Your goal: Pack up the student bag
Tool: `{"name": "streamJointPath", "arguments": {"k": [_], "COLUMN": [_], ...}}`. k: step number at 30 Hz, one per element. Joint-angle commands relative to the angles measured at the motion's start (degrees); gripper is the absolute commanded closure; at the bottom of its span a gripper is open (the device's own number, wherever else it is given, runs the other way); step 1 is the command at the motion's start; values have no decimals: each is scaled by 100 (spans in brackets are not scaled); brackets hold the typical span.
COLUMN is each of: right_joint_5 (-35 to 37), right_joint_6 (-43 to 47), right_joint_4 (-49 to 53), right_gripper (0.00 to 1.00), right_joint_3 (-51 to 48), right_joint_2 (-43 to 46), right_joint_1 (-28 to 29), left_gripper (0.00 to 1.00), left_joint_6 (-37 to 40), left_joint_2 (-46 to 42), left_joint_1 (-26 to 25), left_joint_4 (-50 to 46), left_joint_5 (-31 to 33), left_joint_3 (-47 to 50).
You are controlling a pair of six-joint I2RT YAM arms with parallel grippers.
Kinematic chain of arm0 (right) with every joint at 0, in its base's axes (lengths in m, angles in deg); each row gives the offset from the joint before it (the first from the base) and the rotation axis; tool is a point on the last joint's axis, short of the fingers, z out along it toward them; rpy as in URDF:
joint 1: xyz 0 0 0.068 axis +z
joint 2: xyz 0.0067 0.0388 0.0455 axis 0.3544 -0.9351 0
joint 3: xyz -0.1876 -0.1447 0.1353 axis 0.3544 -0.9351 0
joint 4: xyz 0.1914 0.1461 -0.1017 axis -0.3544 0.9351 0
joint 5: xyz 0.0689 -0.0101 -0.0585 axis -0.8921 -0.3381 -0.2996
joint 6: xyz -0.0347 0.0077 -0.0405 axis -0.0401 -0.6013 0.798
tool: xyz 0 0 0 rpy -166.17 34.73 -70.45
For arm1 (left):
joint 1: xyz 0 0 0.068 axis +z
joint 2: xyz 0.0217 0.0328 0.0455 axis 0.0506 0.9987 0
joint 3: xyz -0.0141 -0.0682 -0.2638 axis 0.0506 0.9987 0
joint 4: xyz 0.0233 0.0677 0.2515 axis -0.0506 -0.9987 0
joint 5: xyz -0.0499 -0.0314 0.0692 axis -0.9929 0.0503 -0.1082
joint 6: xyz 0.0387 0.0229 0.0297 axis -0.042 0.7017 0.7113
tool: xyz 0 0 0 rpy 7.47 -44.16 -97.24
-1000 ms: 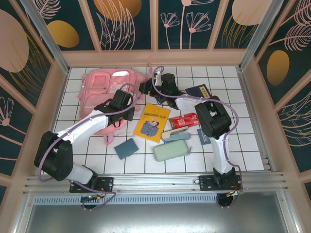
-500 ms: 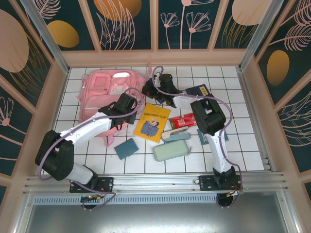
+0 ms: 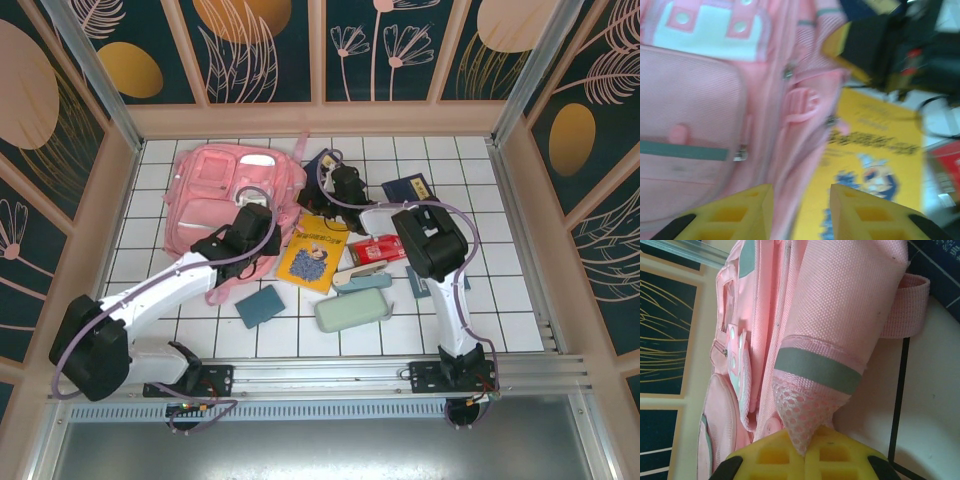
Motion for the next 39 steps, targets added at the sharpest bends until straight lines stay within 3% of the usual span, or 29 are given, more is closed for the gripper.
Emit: {"name": "streamJointPath", "arguments": {"k": [1,7,13,22,39], "right_joint_5": [142,242,369,369,329], "right_joint_6": [130,122,193,178,134], "right_joint_4": [-179,-208,-158,-177,-183], "right_gripper": [100,100,100,100,100], "right_joint_3": [-40,-135,-207,-224,-182], "right_joint_2": [531,573,696,734,665], "right_joint_1": [158,172,207,212,234], "left_gripper": [66,69,74,76,76], "left_joint_6": [-1188,-1951,-2598,-2889,-2759], "left_joint_2": [46,949,1872,2486,2904], "left_joint_1": [-326,-838,-867,-803,-416], "left_joint_4": [609,935,371,22,237], "left_joint_5": [61,-24,637,1212,1109], "left_joint_3": [59,-368,-949,-1288,-1481]}}
